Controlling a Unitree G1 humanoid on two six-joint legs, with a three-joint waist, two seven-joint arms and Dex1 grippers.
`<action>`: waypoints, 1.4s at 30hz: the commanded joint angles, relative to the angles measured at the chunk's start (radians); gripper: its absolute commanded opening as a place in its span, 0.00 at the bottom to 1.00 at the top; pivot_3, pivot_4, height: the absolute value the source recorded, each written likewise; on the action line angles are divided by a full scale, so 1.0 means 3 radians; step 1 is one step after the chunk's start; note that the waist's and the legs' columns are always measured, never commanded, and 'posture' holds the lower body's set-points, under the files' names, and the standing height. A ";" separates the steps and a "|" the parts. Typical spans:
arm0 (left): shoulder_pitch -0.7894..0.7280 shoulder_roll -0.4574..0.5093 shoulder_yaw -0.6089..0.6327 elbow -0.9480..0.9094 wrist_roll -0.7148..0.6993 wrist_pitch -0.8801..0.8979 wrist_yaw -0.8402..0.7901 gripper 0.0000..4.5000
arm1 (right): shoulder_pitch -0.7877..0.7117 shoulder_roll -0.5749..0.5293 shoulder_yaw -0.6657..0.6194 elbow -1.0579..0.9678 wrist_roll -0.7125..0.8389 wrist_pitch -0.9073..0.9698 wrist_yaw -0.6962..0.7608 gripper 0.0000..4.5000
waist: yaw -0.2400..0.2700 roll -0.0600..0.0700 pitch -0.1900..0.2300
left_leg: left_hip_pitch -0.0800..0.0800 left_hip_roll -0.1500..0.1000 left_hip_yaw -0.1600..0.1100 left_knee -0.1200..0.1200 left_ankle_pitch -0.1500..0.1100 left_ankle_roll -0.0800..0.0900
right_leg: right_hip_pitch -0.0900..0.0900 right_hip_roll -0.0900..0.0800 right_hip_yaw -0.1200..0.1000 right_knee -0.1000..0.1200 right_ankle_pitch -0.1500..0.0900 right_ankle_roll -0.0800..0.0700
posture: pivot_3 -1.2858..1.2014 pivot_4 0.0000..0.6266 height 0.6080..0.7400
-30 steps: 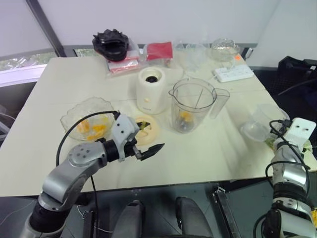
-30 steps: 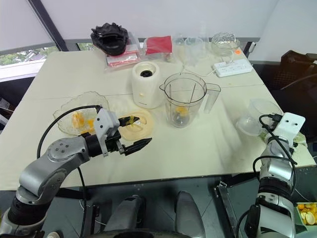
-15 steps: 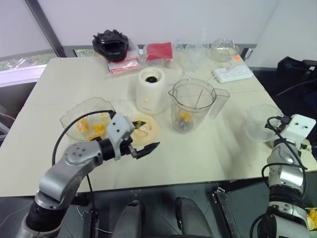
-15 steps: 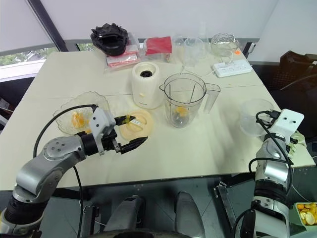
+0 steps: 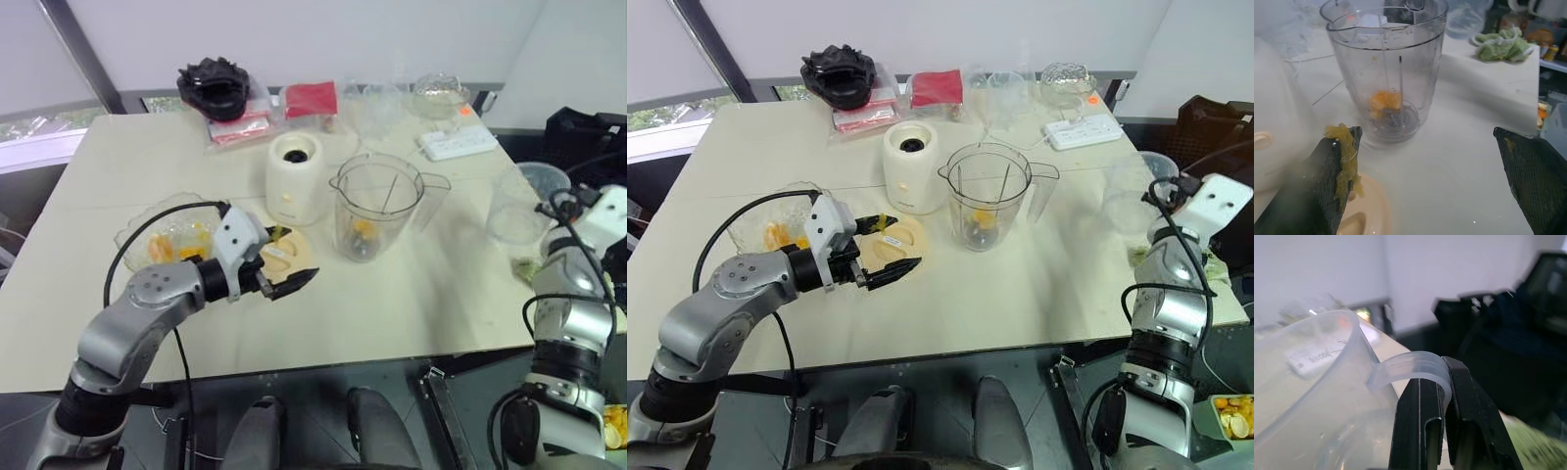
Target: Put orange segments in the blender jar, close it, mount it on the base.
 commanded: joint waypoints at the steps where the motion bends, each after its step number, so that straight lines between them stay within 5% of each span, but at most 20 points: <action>1: -0.0051 0.0022 0.0074 0.0012 -0.0047 -0.0046 -0.0067 1.00 | -0.0254 -0.0287 0.0119 -0.0292 -0.0027 0.0058 0.0277 0.01 | 0.0005 0.0000 0.0000 | 0.0000 0.0000 0.0000 0.0000 0.0000 0.0000 | 0.0000 0.0000 0.0000 0.0000 0.0000 0.0000 | 0.52 0.24 1.00; 15: -0.0180 -0.0054 -0.0044 0.0417 0.0104 -0.0345 -0.0309 1.00 | -0.0899 -0.0986 0.0812 -0.0548 -0.0311 0.0057 0.1323 0.01 | 0.0010 -0.0001 0.0002 | -0.0014 -0.0001 -0.0001 0.0001 0.0000 0.0000 | -0.0012 -0.0001 -0.0002 -0.0002 0.0001 0.0002 | 0.52 0.24 1.00; 42: -0.0334 -0.0178 -0.0136 0.0705 0.0299 -0.0539 -0.0506 1.00 | -0.0679 -0.1090 0.1215 -0.0802 -0.1204 -0.0563 0.1697 0.01 | 0.0013 -0.0004 0.0004 | -0.0017 -0.0001 -0.0001 0.0001 0.0000 0.0000 | -0.0016 -0.0002 -0.0002 -0.0002 0.0004 0.0009 | 0.52 0.24 1.00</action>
